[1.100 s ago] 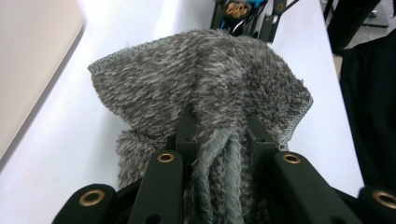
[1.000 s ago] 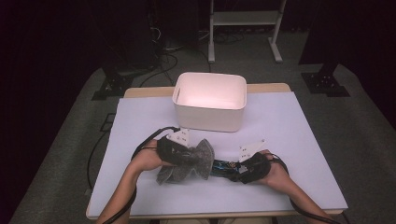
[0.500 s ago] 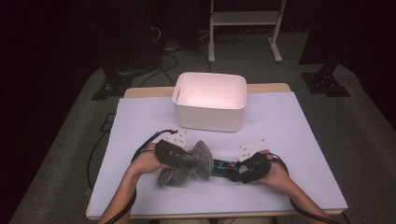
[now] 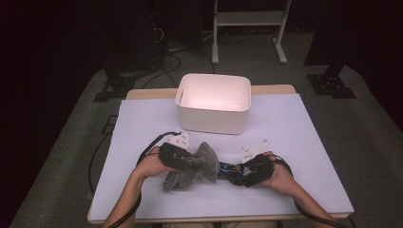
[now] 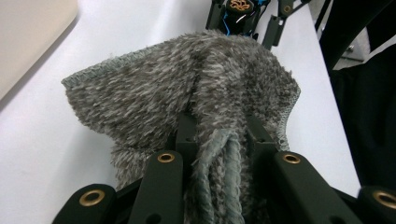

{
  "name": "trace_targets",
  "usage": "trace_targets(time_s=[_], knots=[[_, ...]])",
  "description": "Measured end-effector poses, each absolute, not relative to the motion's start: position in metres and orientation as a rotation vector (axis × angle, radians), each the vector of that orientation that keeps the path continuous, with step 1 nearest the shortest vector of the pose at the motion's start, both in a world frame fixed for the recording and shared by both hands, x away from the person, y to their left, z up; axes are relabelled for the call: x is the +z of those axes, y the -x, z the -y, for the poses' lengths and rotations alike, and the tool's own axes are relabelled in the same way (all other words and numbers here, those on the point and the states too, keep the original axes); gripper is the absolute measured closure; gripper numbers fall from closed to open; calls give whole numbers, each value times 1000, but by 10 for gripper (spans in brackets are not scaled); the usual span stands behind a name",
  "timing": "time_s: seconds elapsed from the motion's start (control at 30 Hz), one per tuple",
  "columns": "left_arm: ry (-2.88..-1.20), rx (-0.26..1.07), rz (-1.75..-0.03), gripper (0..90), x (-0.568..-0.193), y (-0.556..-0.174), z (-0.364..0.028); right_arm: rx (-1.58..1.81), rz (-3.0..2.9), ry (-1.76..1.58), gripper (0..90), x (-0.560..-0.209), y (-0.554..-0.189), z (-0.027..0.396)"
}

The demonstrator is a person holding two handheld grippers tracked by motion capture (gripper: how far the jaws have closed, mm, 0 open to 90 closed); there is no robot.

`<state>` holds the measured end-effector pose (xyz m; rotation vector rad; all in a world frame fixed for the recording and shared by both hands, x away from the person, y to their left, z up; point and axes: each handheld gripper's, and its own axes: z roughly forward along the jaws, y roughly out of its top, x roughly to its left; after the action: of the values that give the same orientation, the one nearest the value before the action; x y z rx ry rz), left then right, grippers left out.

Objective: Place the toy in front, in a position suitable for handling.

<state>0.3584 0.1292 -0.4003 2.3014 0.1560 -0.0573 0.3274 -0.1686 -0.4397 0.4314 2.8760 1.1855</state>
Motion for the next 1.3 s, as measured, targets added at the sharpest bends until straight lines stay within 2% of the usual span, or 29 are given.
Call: trace_targets(time_s=[0.27,0.73,0.93,1.17,1.3], knots=[[-2290,-53,-157,727,-402,-357,-130,1079,-2916,-343,452,-430,-330,143],[-2257,-51,-140,731,-401,-360,-126,935,-2982,-324,534,-422,-347,103],[-2269,-37,-158,731,-404,-360,-134,973,-2978,-341,553,-424,-346,107],[-2287,-83,-240,731,-428,-362,-153,1041,-2963,-328,555,-425,-341,118],[-2265,-82,-224,735,-428,-361,-146,1125,-2936,-364,556,-426,-341,125]])
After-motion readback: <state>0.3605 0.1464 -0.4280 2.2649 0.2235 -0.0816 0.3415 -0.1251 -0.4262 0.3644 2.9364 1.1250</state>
